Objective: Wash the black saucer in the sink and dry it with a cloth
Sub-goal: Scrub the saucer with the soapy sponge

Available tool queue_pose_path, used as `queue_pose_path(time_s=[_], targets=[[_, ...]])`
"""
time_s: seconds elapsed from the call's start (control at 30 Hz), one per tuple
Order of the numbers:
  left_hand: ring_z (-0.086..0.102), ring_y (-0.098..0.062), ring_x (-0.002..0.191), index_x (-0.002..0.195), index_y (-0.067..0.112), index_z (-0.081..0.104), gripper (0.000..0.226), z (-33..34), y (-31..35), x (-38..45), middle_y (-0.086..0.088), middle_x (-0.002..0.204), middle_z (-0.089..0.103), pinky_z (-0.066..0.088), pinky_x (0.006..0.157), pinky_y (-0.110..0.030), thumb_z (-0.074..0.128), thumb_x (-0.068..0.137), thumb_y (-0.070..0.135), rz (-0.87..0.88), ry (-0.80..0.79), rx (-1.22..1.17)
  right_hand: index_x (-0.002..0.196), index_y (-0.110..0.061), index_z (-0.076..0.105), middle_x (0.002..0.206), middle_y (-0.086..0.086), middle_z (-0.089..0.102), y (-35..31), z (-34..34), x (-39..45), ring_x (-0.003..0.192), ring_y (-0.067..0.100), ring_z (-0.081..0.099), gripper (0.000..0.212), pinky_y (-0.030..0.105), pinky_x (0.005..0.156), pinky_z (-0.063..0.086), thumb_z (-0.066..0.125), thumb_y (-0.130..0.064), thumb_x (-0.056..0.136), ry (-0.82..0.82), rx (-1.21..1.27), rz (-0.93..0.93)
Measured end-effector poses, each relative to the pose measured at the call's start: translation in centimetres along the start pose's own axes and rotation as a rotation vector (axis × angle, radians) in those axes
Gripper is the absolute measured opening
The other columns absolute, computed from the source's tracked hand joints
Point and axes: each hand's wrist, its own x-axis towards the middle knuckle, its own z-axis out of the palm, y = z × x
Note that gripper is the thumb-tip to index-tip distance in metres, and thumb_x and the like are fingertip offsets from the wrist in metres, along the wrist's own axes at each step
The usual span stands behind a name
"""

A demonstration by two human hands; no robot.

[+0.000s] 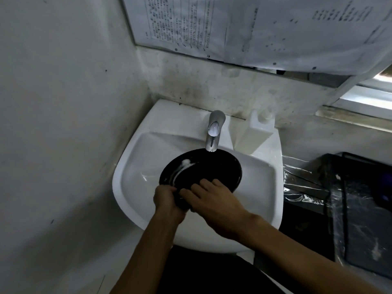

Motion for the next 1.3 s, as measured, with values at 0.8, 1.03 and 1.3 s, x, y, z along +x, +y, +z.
queue_pose_path(time_s=[0.8, 1.03, 1.3], targets=[[0.062, -0.038, 0.080, 0.113, -0.005, 0.060, 0.041, -1.8, 1.1, 0.7, -0.021, 0.091, 0.066, 0.053, 0.065, -0.041, 0.036, 0.080, -0.004, 0.052, 0.021, 0.159, 0.119, -0.021, 0.057, 0.095, -0.003, 0.062, 0.6, -0.6, -2.5, 0.083, 0.021, 0.055, 0.044, 0.034, 0.065, 0.044, 0.071, -0.036, 0.080, 0.041, -0.054, 0.000], [0.061, -0.039, 0.084, 0.117, -0.003, 0.057, 0.045, -2.5, -0.5, -0.3, -0.023, 0.101, 0.064, 0.057, 0.049, -0.040, 0.031, 0.079, 0.000, -0.030, 0.013, 0.073, 0.113, -0.019, 0.057, 0.087, -0.003, 0.063, -0.8, 0.1, -0.9, 0.078, 0.022, 0.059, 0.053, 0.035, 0.060, 0.045, 0.081, -0.020, 0.065, -0.012, -0.004, -0.013], [0.061, -0.034, 0.065, 0.090, -0.004, 0.063, 0.027, -2.6, 1.6, 0.4, -0.015, 0.066, 0.068, 0.053, 0.049, -0.031, 0.038, 0.080, -0.002, 0.003, 0.042, 0.242, 0.106, -0.020, 0.057, 0.085, -0.004, 0.061, 0.9, -0.9, -2.5, 0.077, 0.021, 0.055, 0.048, 0.032, 0.061, 0.041, 0.073, -0.011, 0.061, 0.011, -0.011, -0.045]])
